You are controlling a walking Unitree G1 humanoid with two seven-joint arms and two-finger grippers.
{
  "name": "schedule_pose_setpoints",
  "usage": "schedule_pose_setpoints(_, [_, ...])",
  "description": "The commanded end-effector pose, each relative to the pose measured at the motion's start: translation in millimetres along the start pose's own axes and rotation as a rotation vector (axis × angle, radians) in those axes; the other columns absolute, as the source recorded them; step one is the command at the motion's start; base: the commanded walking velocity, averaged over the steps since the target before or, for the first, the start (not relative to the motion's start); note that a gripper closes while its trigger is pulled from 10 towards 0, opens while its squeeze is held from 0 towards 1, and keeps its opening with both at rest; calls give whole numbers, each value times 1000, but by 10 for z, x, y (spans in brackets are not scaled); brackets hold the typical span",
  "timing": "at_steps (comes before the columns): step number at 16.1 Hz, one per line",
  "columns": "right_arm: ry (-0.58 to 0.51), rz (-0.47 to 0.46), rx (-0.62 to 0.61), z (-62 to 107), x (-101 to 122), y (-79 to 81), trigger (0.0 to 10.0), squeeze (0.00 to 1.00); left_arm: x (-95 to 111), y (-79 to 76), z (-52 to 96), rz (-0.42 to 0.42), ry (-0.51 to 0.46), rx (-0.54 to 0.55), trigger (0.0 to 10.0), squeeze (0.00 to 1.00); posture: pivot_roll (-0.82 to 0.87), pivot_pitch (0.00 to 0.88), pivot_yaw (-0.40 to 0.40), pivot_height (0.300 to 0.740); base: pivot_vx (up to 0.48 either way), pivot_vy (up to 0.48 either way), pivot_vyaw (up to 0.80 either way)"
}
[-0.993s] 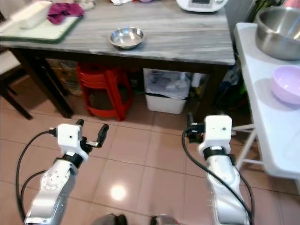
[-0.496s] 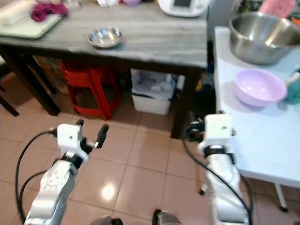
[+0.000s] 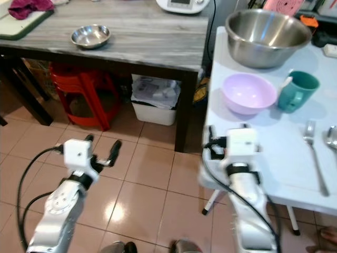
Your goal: Setting the table
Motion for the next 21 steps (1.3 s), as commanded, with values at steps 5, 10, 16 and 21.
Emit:
schedule_pose_setpoints(5, [-17, 14, -17, 4, 45, -52, 10000, 0, -9, -30, 2, -2, 5, -10, 10000, 0, -165, 196, 29, 740, 0, -350, 0])
schedule_pose_setpoints(10, [-19, 20, -10, -8, 46, -42, 10000, 0, 30, -33, -3, 13, -17, -15, 10000, 0, -165, 196, 29, 740, 0, 0, 0])
schedule_pose_setpoints(16, [-60, 67, 8, -14, 133, -24, 10000, 0, 107, -65, 1, 58, -51, -47, 10000, 0, -160, 192, 24, 740, 0, 0, -168])
schedule_pose_setpoints(21, [-192, 112, 46, 65, 539, 65, 10000, 0, 444, 61, -6, 35, -155, -23, 10000, 0, -165, 200, 30, 740, 0, 0, 0])
Point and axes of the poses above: a point about 5 cm out from each wrist's last joint towards the gripper, its own z axis pointing back from the gripper into the wrist, its own x axis along the axis of the wrist's last joint, y = z × x, the point moved 5 cm from there along -z, pointing out of the wrist towards the gripper, and after that the axes turned 11 degrees about -z, right-handed, at the moved point
